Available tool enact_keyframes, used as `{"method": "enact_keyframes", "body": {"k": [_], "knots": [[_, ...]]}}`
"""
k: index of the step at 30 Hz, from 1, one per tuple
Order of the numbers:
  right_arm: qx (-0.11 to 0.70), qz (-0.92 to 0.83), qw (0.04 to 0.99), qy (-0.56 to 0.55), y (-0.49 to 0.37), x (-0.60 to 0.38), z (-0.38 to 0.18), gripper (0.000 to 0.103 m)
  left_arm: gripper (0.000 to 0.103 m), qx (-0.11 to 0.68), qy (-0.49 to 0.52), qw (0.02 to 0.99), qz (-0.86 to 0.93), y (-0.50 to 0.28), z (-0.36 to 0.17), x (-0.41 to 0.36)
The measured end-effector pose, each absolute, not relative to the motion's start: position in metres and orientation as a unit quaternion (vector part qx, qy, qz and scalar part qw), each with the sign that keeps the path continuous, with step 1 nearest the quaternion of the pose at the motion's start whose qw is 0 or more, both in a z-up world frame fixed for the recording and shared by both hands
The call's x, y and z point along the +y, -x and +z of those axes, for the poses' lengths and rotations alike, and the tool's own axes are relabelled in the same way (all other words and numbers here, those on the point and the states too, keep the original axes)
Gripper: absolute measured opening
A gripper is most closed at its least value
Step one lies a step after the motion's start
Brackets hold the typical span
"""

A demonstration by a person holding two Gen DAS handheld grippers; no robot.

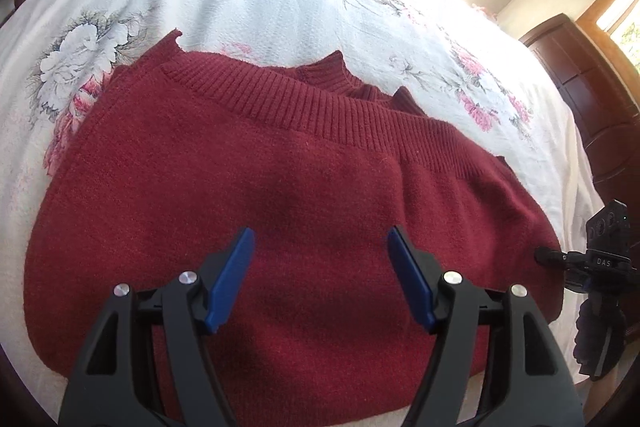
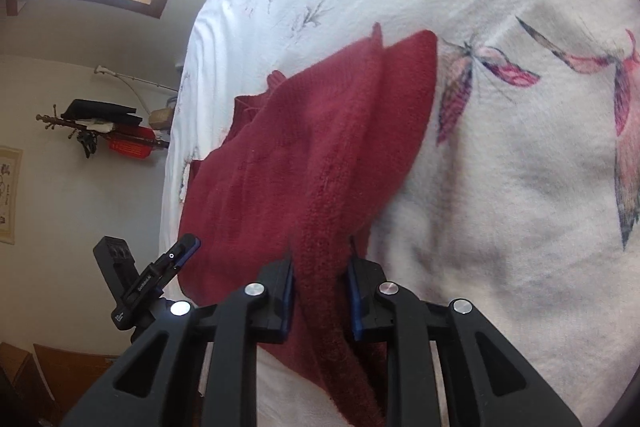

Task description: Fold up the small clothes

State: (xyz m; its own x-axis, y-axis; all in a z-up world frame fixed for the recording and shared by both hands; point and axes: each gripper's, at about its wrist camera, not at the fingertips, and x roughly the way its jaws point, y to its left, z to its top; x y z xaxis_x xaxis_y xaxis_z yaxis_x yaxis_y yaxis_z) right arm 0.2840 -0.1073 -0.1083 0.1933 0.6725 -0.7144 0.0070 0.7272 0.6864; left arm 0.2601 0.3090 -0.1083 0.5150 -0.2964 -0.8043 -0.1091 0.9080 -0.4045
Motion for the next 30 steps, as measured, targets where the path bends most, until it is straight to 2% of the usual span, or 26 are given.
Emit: {"method": "enact_keyframes", "body": {"k": [5, 11, 17, 24, 27, 29, 30], "knots": [[0.591, 0.256, 0.742, -0.183, -0.297, -0.037, -0.064, 0.021, 0.068, 0.476, 0.227, 0.848, -0.053, -0.257, -0.094, 0.332], [0.593, 0.293, 0.744, -0.098, -0.299, 0.051, -0.048, 0.021, 0.068, 0.468, 0.252, 0.846, -0.044, -0.249, -0.091, 0.354], [0.613, 0.297, 0.731, -0.026, -0.297, 0.119, -0.074, 0.021, 0.068, 0.466, 0.272, 0.841, -0.034, -0.244, -0.092, 0.374], [0.625, 0.292, 0.724, 0.004, -0.286, 0.145, -0.116, 0.022, 0.068, 0.464, 0.284, 0.838, -0.036, -0.245, -0.092, 0.38], [0.624, 0.299, 0.722, -0.015, -0.287, 0.144, -0.12, 0.029, 0.068, 0.463, 0.29, 0.836, -0.041, -0.246, -0.093, 0.379], [0.624, 0.32, 0.712, -0.045, -0.289, 0.141, -0.119, 0.052, 0.068, 0.464, 0.294, 0.835, -0.044, -0.247, -0.093, 0.377], [0.623, 0.328, 0.708, -0.058, -0.288, 0.138, -0.115, 0.055, 0.068, 0.464, 0.295, 0.834, -0.047, -0.248, -0.093, 0.376]]}}
